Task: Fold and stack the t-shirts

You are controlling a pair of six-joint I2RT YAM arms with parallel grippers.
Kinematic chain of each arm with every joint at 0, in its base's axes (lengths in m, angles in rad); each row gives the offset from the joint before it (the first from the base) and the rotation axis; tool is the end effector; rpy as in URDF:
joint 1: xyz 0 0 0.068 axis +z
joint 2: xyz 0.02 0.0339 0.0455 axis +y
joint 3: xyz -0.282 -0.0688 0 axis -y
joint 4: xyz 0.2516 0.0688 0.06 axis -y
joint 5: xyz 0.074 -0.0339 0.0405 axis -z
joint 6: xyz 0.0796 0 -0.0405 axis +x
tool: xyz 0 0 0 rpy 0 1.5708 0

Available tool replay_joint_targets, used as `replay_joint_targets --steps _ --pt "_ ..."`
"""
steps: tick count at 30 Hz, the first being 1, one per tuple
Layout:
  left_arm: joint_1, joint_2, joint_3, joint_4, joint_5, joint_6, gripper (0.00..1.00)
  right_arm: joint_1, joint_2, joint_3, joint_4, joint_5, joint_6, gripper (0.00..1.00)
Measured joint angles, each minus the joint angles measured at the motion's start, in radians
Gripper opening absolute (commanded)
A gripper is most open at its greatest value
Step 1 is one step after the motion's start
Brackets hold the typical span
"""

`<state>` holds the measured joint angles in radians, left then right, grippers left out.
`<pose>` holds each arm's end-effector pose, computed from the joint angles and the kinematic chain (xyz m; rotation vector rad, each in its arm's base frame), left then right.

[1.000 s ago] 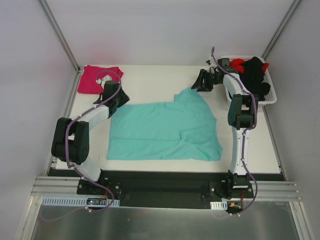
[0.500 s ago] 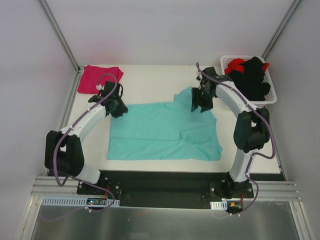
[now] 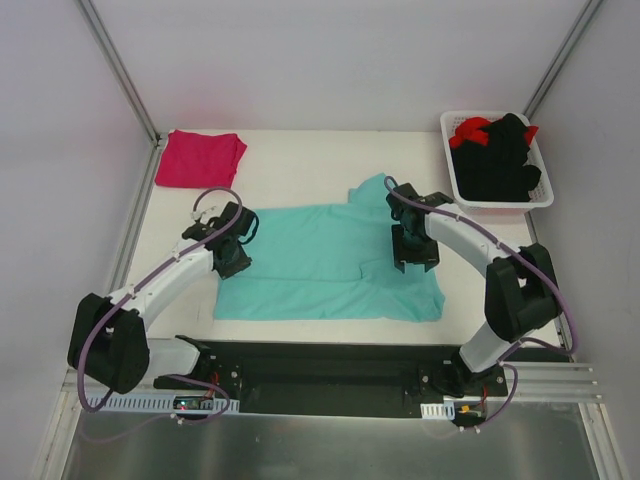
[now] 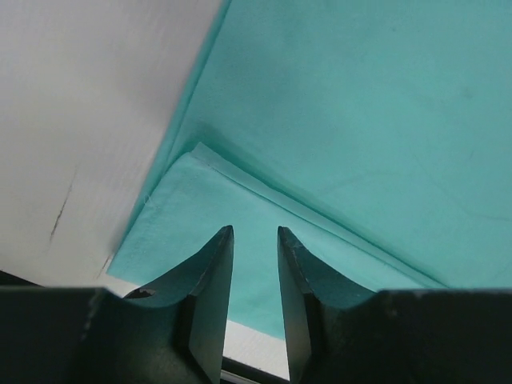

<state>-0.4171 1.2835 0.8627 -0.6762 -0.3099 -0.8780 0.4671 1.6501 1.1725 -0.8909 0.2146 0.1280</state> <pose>0.2499 -0.0842 0.2026 -0.6843 2.4906 -0.0544 0.2968 0.1307 0.1836 -0.4547 2.8426 -0.2108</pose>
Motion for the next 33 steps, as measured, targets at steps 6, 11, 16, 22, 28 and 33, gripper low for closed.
replay_joint_targets --steps 6,11,16,22,28,33 --pt "0.000 -0.060 -0.040 0.021 -0.076 -0.040 0.28 0.008 -0.023 0.019 0.023 0.043 0.026 0.57" --pt "-0.001 -0.098 -0.091 0.106 -0.108 -0.051 0.29 0.011 -0.023 0.010 0.095 0.031 0.048 0.56" --pt "-0.003 -0.090 -0.123 0.206 -0.122 -0.049 0.29 0.011 -0.001 0.005 0.191 0.020 0.063 0.55" --pt "-0.020 -0.012 -0.129 0.308 -0.145 -0.041 0.29 0.013 0.059 -0.003 0.280 0.010 0.066 0.55" --pt "-0.022 0.026 -0.155 0.372 -0.146 -0.027 0.29 0.013 0.084 -0.015 0.329 0.007 0.066 0.55" --pt "-0.023 0.083 -0.155 0.403 -0.145 -0.024 0.30 0.013 0.100 -0.021 0.347 0.007 0.066 0.54"
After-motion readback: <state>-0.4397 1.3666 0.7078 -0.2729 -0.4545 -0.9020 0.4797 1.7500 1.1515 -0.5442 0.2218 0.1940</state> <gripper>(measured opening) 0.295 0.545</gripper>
